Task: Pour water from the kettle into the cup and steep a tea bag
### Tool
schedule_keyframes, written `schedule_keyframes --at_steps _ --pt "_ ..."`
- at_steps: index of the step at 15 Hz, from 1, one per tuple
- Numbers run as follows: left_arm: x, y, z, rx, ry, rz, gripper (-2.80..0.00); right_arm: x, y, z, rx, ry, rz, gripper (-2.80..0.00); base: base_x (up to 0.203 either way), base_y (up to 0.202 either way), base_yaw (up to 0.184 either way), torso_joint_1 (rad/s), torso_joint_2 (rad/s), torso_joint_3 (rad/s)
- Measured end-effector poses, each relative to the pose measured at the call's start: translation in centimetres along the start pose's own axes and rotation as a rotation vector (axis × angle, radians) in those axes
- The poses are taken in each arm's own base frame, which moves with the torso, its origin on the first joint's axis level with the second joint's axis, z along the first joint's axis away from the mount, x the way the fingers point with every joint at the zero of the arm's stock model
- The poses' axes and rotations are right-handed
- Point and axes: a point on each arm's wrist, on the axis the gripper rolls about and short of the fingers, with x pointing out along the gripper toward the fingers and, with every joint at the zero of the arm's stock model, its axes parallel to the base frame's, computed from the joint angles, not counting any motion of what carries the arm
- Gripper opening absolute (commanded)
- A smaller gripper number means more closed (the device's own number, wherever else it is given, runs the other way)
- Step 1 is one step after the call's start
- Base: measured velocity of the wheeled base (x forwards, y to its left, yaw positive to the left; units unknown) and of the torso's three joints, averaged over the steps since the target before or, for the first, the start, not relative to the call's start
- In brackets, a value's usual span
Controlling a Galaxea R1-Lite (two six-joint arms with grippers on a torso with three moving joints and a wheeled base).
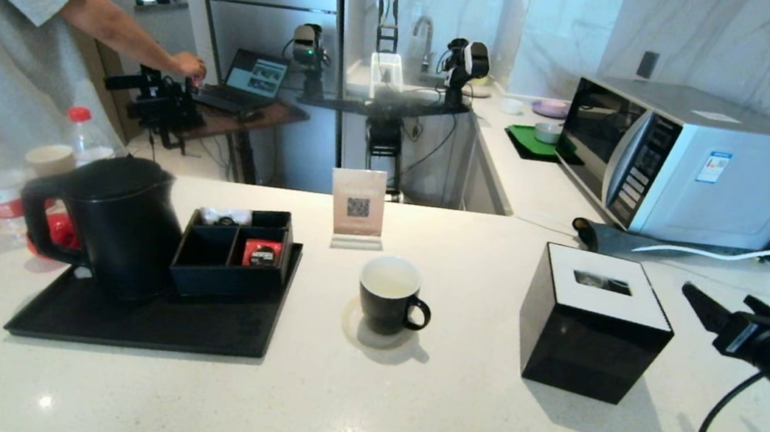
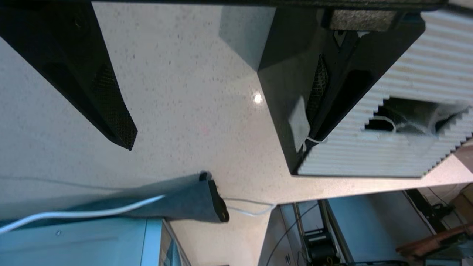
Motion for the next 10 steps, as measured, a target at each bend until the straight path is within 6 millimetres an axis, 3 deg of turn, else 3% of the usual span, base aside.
schedule_keyframes --at_steps 10 --pt "0.0 0.0 0.0 0.000 0.000 0.000 -2.80 -2.9 0.2 -2.9 0.025 0.161 -0.021 0.00 0.000 0.000 0.000 0.000 0.00 0.000"
